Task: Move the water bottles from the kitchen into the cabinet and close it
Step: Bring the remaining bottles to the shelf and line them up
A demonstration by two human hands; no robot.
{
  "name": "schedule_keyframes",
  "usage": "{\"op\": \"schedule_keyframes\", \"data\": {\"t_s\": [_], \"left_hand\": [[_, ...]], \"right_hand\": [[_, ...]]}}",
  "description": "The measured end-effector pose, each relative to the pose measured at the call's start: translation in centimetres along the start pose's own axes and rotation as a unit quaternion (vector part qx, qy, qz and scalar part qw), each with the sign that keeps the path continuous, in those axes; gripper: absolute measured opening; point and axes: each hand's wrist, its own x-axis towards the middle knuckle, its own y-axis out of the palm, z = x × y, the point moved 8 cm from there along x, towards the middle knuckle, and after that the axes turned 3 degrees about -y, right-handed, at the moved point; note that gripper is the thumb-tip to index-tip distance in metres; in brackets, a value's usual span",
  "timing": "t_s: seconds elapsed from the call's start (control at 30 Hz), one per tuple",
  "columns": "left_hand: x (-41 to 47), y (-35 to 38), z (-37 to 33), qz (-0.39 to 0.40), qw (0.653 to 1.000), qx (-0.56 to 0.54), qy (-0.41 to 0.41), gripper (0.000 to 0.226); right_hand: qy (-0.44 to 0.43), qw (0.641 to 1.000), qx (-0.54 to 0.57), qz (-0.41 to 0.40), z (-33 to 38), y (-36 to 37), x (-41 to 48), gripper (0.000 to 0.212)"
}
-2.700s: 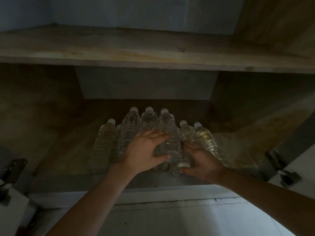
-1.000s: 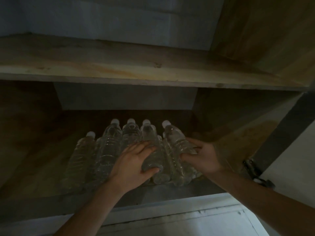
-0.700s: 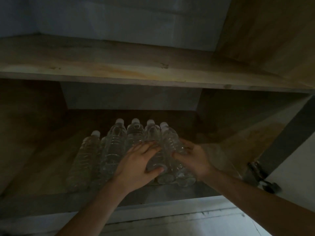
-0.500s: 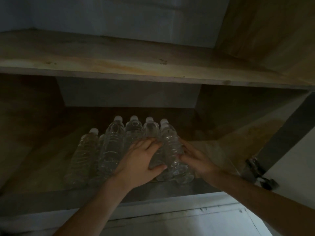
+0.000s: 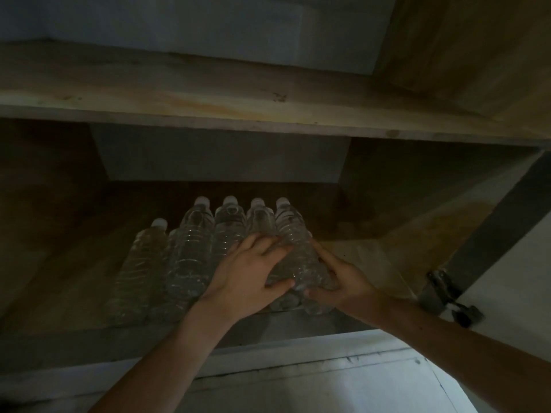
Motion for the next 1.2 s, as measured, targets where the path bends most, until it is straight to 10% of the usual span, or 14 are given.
{"op": "schedule_keyframes", "data": {"t_s": [0.97,1.2], "left_hand": [[-0.8,-0.4,0.4,0.024,0.999,-0.032,0.012,0.064],[-2.1,-0.8,2.5,0.006,0.999,-0.022,-0.030,0.081]], "right_hand": [[-0.028,0.998,-0.042,-0.026,0.1,0.2,0.9,0.095],[-0.091,0.976,-0.193,-0.042,2.3,1.3,1.2,0.082]]}}
